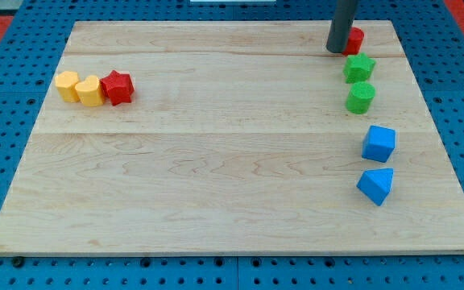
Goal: Put the red star above the red circle
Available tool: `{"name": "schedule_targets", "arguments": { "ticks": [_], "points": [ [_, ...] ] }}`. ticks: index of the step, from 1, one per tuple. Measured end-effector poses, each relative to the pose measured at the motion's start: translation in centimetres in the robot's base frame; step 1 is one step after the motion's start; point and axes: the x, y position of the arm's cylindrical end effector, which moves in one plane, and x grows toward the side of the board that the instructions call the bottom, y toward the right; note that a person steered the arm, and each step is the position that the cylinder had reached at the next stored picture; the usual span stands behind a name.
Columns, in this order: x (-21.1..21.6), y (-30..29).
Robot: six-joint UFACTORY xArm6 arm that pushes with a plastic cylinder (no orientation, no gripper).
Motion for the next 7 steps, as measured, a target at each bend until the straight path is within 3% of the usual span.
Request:
{"name": "schedule_targets", "arguments": {
  "ticks": [2, 3, 4, 5, 7],
  "points": [
    [14.0, -10.2],
    [18.8, -20.7],
    [17.5, -32.3],
    [14.4, -37.4],
    [11.4, -36.1]
  ]
}}
